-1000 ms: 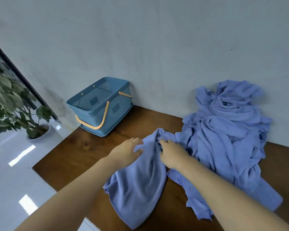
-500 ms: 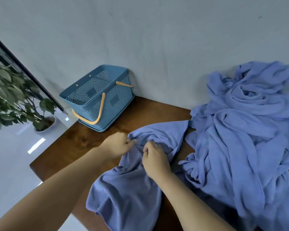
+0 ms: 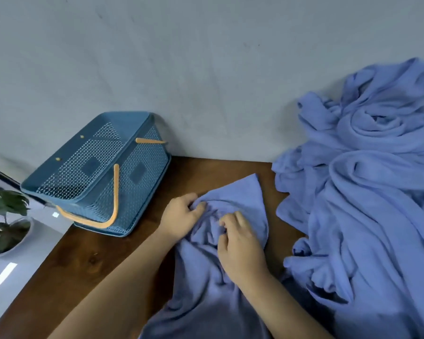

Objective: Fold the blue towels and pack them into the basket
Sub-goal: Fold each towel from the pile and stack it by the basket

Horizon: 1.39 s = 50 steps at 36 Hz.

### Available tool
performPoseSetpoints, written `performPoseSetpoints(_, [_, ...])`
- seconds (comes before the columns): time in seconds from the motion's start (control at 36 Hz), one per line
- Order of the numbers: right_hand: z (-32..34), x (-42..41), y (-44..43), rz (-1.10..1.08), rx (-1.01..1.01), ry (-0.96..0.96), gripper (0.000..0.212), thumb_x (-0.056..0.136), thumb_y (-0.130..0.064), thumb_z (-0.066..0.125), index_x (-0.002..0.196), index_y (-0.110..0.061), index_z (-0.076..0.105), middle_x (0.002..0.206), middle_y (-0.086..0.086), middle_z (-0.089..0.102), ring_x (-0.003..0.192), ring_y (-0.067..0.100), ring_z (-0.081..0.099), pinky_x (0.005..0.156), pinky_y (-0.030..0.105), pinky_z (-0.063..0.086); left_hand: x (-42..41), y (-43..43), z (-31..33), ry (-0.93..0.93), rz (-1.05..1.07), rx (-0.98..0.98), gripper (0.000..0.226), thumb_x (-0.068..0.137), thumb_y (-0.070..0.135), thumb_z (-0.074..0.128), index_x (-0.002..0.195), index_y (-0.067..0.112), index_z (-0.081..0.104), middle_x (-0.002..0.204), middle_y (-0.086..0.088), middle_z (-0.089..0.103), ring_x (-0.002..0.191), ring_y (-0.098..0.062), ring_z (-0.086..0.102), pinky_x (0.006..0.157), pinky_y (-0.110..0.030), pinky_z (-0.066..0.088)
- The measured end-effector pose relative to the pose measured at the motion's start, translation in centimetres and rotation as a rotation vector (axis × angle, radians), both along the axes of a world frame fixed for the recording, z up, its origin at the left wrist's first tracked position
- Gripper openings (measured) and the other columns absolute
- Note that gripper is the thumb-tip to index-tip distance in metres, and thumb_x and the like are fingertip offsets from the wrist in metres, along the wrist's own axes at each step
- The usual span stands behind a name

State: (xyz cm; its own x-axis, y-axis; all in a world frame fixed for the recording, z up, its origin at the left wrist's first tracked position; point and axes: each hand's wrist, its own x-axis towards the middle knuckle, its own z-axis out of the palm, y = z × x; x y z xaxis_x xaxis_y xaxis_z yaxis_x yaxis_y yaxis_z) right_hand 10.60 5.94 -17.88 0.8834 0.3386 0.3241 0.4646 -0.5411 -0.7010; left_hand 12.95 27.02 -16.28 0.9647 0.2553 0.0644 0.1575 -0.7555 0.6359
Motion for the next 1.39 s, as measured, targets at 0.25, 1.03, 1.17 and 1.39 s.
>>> performPoseSetpoints(0.25, [-1.1, 0.7, 0.6, -0.063, -0.238, -0.185, 0.022, 0.098, -0.022, 0.059, 0.116, -0.017, 0.07, 0.124, -0.002, 0.063, 0.124, 0.022, 0.057, 0.116, 0.048, 0.04, -0.7, 2.5, -1.9, -0.251, 0.067, -0.472, 0.025, 0.091, 0.013, 0.058, 0.077, 0.021, 0.038, 0.071, 0.007, 0.042, 0.066, -0.011, 0.04, 0.061, -0.03, 0.04])
performPoseSetpoints(1.03, [-0.2, 4.3, -2.7, -0.195, -0.399, -0.019, 0.038, 0.109, -0.019, 0.051, 0.146, -0.022, 0.056, 0.152, 0.002, 0.054, 0.126, 0.021, 0.056, 0.101, 0.033, 0.042, 0.2, 3.3, -2.1, -0.244, -0.112, -0.473, 0.023, 0.1, 0.027, 0.071, 0.119, 0.029, 0.058, 0.102, 0.009, 0.069, 0.089, -0.008, 0.069, 0.07, -0.026, 0.048])
performPoseSetpoints(1.17, [1.6, 9.2, -3.2, -0.299, -0.903, -0.175, 0.056, 0.111, -0.017, 0.039, 0.164, -0.033, 0.031, 0.176, -0.006, 0.014, 0.164, 0.024, 0.003, 0.13, 0.058, 0.003, 0.1, 2.3, -2.1, -0.289, -0.138, -0.267, 0.038, 0.101, 0.006, 0.058, 0.128, 0.032, 0.061, 0.125, 0.008, 0.056, 0.1, -0.013, 0.064, 0.081, -0.036, 0.056])
performPoseSetpoints(1.39, [1.0, 12.7, -7.8, -0.394, -0.851, 0.118, 0.055, 0.114, -0.043, 0.022, 0.168, -0.031, 0.022, 0.178, -0.006, 0.006, 0.163, 0.026, 0.002, 0.129, 0.056, -0.005, 0.4, 1.8, -2.5, -0.261, -0.164, -0.071, 0.034, 0.101, 0.01, 0.053, 0.116, 0.035, 0.071, 0.123, 0.02, 0.058, 0.104, -0.006, 0.061, 0.082, -0.036, 0.056])
